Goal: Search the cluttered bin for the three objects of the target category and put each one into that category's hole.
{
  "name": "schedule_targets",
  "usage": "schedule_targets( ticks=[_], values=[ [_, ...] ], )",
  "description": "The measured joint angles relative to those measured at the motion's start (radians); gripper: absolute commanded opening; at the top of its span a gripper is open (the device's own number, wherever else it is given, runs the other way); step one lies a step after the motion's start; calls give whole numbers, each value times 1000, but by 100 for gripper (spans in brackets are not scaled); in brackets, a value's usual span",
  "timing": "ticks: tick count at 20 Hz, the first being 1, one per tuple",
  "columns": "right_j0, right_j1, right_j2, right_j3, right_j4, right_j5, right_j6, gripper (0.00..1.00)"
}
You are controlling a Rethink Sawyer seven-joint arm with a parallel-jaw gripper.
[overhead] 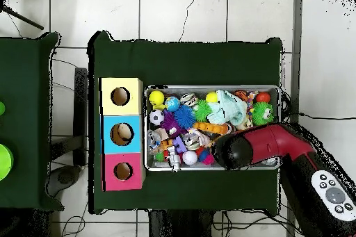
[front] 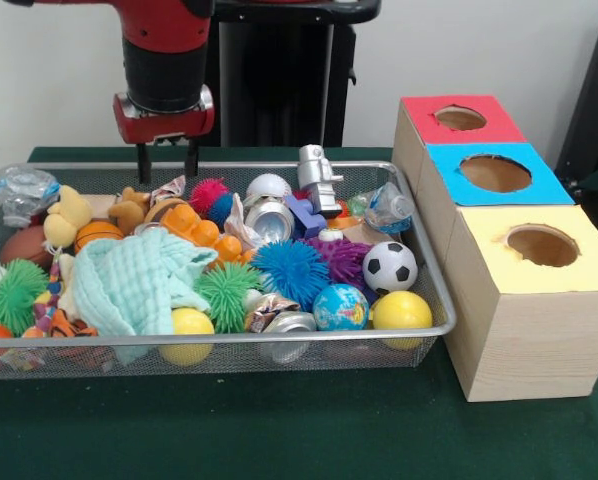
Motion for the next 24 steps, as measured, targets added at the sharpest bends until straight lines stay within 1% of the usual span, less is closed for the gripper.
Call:
schedule_targets(
  ticks=[6, 12, 18, 24],
  values=[
    [0, 62, 0, -34, -3, -2, 0, 100],
    [0, 103, 0, -64, -5, -8, 0, 100],
    [-11, 109, 3, -71, -31, -18, 0, 100],
    [-18, 108, 6, -71, -37, -18, -1, 100]
  ],
)
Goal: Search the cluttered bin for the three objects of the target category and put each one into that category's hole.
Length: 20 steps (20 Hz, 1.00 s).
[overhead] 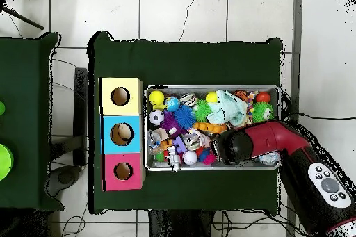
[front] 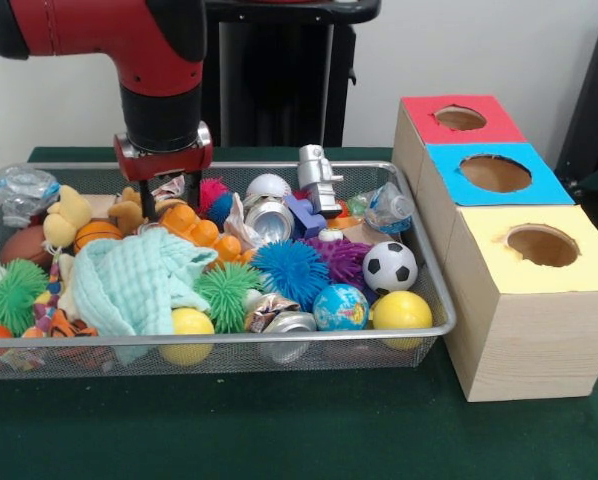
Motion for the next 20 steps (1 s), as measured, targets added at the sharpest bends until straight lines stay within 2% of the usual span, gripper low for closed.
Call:
schedule_targets(
  ticks=[9, 20],
  values=[
    [-1, -31, 5, 1, -1, 0, -2, 100],
    [-11, -27, 6, 15, -20, -25, -2, 100]
  ],
)
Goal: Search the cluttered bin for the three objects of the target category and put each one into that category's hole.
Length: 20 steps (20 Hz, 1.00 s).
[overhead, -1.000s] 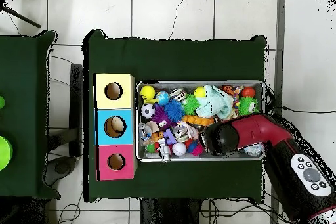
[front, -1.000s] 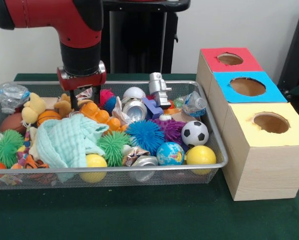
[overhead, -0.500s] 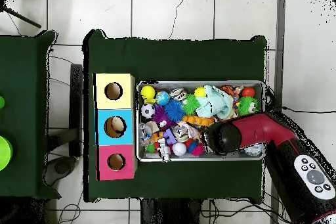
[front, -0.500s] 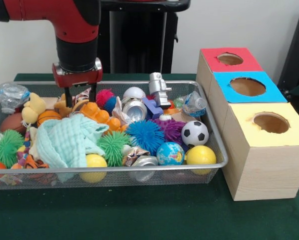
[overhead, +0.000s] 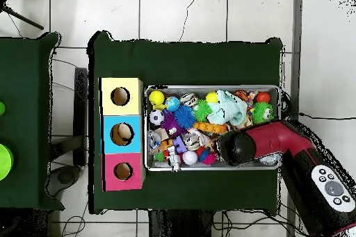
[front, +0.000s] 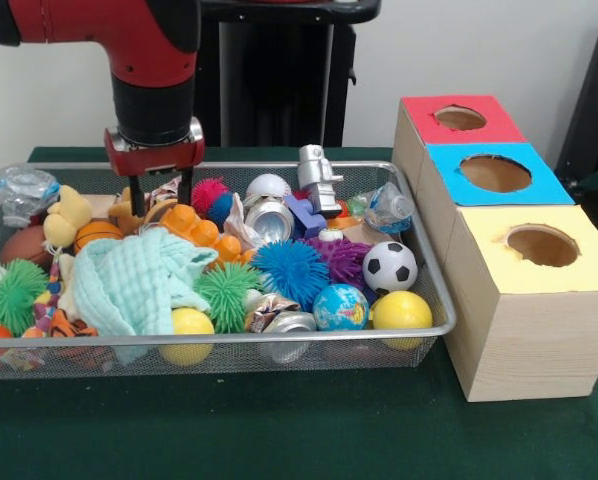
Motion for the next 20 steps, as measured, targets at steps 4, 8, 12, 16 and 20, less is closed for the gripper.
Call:
schedule_targets(
  ticks=[4, 8, 12, 16, 20],
  values=[
    [-23, -4, -4, 35, -3, -40, 0, 100],
    [-35, -5, -15, 60, -3, -71, 0, 100],
    [-53, -14, -21, 84, -3, -94, 0, 100],
    [-72, -18, -30, 106, -7, -110, 0, 100],
    [-86, -11, -44, 119, -35, -126, 0, 100]
  ],
)
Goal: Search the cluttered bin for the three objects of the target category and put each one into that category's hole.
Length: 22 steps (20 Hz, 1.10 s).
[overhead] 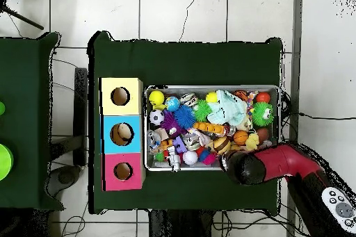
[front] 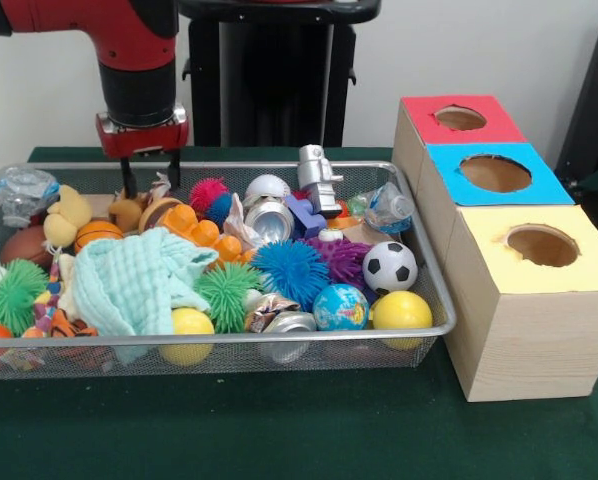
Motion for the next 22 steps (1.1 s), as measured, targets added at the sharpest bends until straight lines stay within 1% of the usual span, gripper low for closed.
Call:
schedule_targets(
  ticks=[4, 5, 14, 20, 22],
  values=[
    [-1, 28, -16, 0, -41, -27, 0, 100],
    [-1, 41, -21, 0, -57, -48, 0, 0],
    [-8, 62, -24, -1, -70, -79, 0, 0],
    [-7, 60, -24, 0, -71, -79, 0, 0],
    [-4, 49, -24, 8, -69, -79, 0, 0]
  ],
)
